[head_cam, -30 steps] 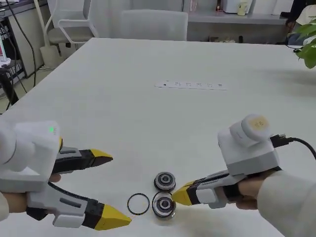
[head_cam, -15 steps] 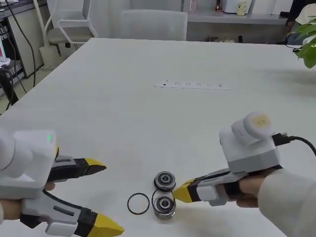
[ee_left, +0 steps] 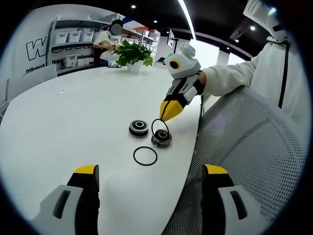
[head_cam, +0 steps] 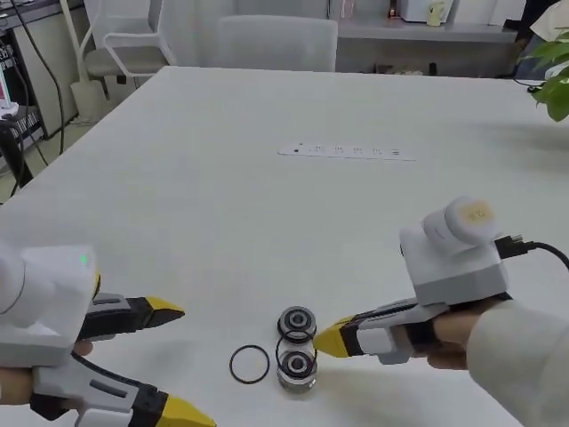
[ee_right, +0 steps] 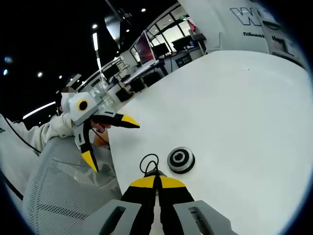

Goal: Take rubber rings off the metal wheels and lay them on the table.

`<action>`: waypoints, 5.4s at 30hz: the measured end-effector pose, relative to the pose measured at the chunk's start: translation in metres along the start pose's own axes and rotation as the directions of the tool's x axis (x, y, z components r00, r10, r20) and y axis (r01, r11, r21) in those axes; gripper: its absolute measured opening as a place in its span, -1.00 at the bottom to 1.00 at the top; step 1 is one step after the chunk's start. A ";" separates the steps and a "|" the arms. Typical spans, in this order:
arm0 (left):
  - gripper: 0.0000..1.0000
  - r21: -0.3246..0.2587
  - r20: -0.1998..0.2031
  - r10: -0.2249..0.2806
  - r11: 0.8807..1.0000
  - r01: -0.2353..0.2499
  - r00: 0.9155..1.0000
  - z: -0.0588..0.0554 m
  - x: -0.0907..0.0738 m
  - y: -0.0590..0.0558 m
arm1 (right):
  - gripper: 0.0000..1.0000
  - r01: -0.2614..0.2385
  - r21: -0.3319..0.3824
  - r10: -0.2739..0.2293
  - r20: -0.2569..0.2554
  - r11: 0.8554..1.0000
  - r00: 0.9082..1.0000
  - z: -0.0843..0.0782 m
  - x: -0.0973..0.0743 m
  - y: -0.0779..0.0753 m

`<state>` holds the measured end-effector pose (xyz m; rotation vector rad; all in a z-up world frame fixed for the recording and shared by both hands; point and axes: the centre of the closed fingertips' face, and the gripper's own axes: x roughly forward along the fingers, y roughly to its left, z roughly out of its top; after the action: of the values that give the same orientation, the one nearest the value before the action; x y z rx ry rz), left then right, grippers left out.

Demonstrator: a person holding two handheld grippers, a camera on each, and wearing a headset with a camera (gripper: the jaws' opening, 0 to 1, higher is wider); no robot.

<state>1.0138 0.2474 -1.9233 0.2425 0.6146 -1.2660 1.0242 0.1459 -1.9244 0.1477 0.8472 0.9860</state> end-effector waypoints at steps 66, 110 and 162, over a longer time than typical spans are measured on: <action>0.68 -0.029 -0.054 -0.011 1.000 0.010 0.998 -0.012 0.003 -0.002 | -1.00 0.006 -0.254 -0.016 -0.034 0.967 0.999 -0.001 0.037 0.041; 0.64 -0.031 -0.073 -0.007 1.000 0.004 0.997 -0.016 0.002 -0.002 | -0.87 0.010 -0.395 -0.048 -0.086 0.919 0.995 -0.007 0.040 0.040; 0.63 -0.038 -0.069 -0.007 0.999 0.005 0.998 -0.015 0.003 -0.002 | -0.65 0.146 -0.230 -0.122 0.116 0.962 0.986 0.029 0.000 -0.013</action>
<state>1.0081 0.2521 -1.9370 0.2542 0.6985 -1.2546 1.0529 0.1459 -1.9114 -0.0643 0.6325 0.9365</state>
